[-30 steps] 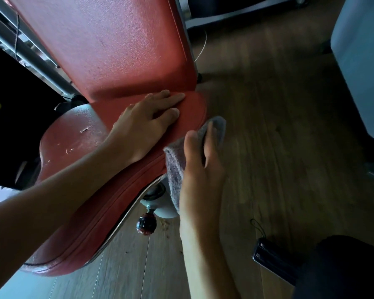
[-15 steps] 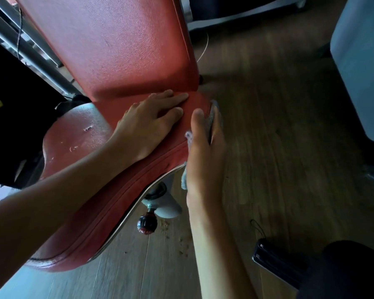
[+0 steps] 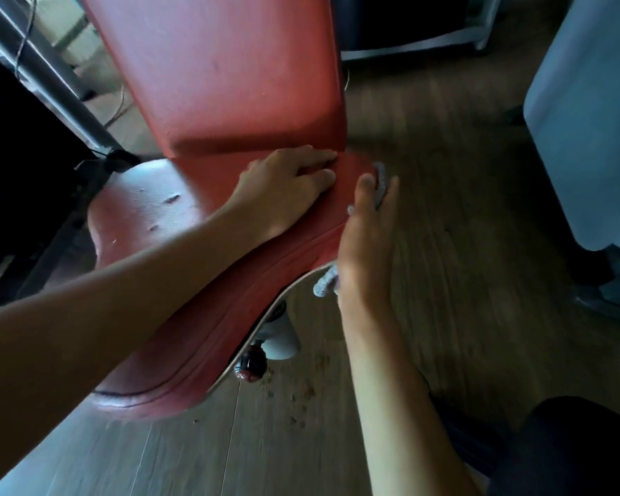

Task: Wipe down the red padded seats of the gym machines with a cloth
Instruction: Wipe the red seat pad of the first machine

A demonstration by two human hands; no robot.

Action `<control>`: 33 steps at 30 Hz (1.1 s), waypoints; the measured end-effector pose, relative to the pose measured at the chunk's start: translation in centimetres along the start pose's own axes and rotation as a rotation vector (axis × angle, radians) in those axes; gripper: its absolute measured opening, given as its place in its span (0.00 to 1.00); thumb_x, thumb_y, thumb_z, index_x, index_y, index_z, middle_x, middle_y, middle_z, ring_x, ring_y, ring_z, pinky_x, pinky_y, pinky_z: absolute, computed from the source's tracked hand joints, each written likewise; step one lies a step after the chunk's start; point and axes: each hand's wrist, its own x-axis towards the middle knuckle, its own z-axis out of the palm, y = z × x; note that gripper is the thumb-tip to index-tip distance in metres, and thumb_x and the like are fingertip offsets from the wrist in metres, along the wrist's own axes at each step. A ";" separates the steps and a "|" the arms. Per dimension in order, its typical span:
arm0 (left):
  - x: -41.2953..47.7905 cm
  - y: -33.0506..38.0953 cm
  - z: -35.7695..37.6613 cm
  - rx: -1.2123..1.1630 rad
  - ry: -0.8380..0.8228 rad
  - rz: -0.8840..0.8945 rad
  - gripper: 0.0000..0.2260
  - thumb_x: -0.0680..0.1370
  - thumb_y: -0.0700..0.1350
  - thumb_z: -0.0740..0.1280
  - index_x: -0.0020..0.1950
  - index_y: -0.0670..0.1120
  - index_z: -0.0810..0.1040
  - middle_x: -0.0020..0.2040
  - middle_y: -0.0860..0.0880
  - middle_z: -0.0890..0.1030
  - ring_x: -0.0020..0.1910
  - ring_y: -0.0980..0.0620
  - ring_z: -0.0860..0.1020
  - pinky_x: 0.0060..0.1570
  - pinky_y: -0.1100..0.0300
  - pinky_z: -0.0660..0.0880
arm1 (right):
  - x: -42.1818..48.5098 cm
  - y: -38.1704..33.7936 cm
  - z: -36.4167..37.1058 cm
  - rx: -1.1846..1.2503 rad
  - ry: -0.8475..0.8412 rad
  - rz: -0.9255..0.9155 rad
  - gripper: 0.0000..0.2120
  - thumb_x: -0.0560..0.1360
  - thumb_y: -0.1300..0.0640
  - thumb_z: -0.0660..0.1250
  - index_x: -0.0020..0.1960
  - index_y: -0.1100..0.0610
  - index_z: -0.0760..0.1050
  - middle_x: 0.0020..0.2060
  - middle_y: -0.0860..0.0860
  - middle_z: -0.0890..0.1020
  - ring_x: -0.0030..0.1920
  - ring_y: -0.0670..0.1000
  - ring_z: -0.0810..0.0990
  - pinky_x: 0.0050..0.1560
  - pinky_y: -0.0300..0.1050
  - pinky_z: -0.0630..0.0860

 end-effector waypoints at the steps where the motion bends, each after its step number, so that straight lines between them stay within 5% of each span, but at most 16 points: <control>1: 0.2 0.0 -0.2 -0.115 0.015 -0.024 0.16 0.78 0.53 0.67 0.67 0.59 0.78 0.68 0.55 0.78 0.70 0.52 0.73 0.73 0.53 0.66 | -0.4 -0.3 0.1 -0.071 0.005 -0.033 0.29 0.80 0.46 0.56 0.78 0.56 0.61 0.73 0.51 0.69 0.71 0.50 0.71 0.72 0.53 0.67; 5: 0.5 -0.9 -2.4 -0.519 0.027 -0.108 0.11 0.75 0.47 0.70 0.56 0.52 0.84 0.55 0.52 0.83 0.57 0.56 0.77 0.60 0.64 0.71 | -2.5 -1.3 -0.1 -0.410 -0.031 -0.148 0.25 0.85 0.52 0.52 0.80 0.56 0.55 0.79 0.51 0.58 0.78 0.48 0.56 0.77 0.39 0.51; 8: -0.4 -4.7 -5.1 -0.399 0.118 -0.101 0.04 0.75 0.49 0.68 0.45 0.58 0.81 0.37 0.54 0.81 0.38 0.56 0.78 0.39 0.63 0.73 | -4.5 -1.9 0.2 -0.799 -0.186 -0.318 0.24 0.86 0.51 0.48 0.80 0.56 0.52 0.81 0.49 0.50 0.80 0.49 0.42 0.78 0.45 0.41; 10: -2.0 -8.0 -6.8 -0.243 0.107 -0.105 0.05 0.78 0.48 0.65 0.46 0.55 0.80 0.33 0.54 0.78 0.33 0.52 0.77 0.32 0.59 0.74 | -5.2 -2.6 1.0 -1.139 -0.300 -0.384 0.25 0.85 0.51 0.45 0.81 0.56 0.49 0.81 0.49 0.47 0.79 0.52 0.37 0.77 0.51 0.38; 12: -3.3 -11.0 -8.1 -0.058 0.081 -0.095 0.08 0.79 0.48 0.62 0.52 0.51 0.81 0.42 0.50 0.82 0.45 0.45 0.79 0.49 0.50 0.77 | -5.4 -3.4 2.2 -1.322 -0.383 -0.366 0.26 0.85 0.51 0.45 0.81 0.57 0.48 0.81 0.50 0.46 0.79 0.55 0.37 0.78 0.55 0.37; 15: -4.6 -12.6 -8.5 0.084 0.075 -0.089 0.16 0.83 0.47 0.60 0.70 0.52 0.75 0.72 0.50 0.74 0.73 0.49 0.68 0.76 0.43 0.56 | -6.0 -4.4 4.3 -1.427 -0.507 -0.364 0.26 0.85 0.51 0.45 0.81 0.59 0.50 0.81 0.52 0.48 0.80 0.55 0.41 0.78 0.56 0.38; 19: -4.9 -13.0 -8.0 0.051 0.157 -0.085 0.17 0.83 0.46 0.59 0.72 0.50 0.73 0.74 0.50 0.71 0.74 0.49 0.66 0.76 0.50 0.50 | -7.8 -4.7 7.1 -1.436 -0.670 -0.398 0.26 0.85 0.48 0.46 0.79 0.58 0.55 0.80 0.52 0.54 0.80 0.52 0.48 0.78 0.54 0.44; 23: -5.1 -13.2 -7.9 0.047 0.189 -0.062 0.15 0.82 0.44 0.60 0.68 0.50 0.76 0.70 0.49 0.75 0.69 0.47 0.70 0.74 0.51 0.55 | -6.1 -6.4 6.9 -1.391 -0.507 -0.442 0.26 0.82 0.37 0.49 0.73 0.48 0.67 0.77 0.51 0.63 0.76 0.58 0.60 0.75 0.59 0.55; 27: -5.0 -13.2 -7.8 0.045 0.201 -0.061 0.15 0.81 0.45 0.59 0.67 0.51 0.76 0.70 0.52 0.75 0.70 0.49 0.70 0.76 0.50 0.54 | -4.4 -5.7 6.0 -1.669 -0.541 -0.255 0.30 0.78 0.30 0.42 0.77 0.40 0.53 0.80 0.49 0.49 0.79 0.63 0.44 0.73 0.70 0.41; 33: -5.0 -13.5 -7.7 0.032 0.183 -0.045 0.26 0.73 0.51 0.51 0.67 0.51 0.76 0.69 0.53 0.75 0.72 0.52 0.68 0.76 0.50 0.53 | -5.9 -5.3 7.0 -1.587 -0.807 -0.351 0.33 0.76 0.28 0.40 0.79 0.36 0.45 0.80 0.44 0.42 0.79 0.57 0.37 0.75 0.63 0.34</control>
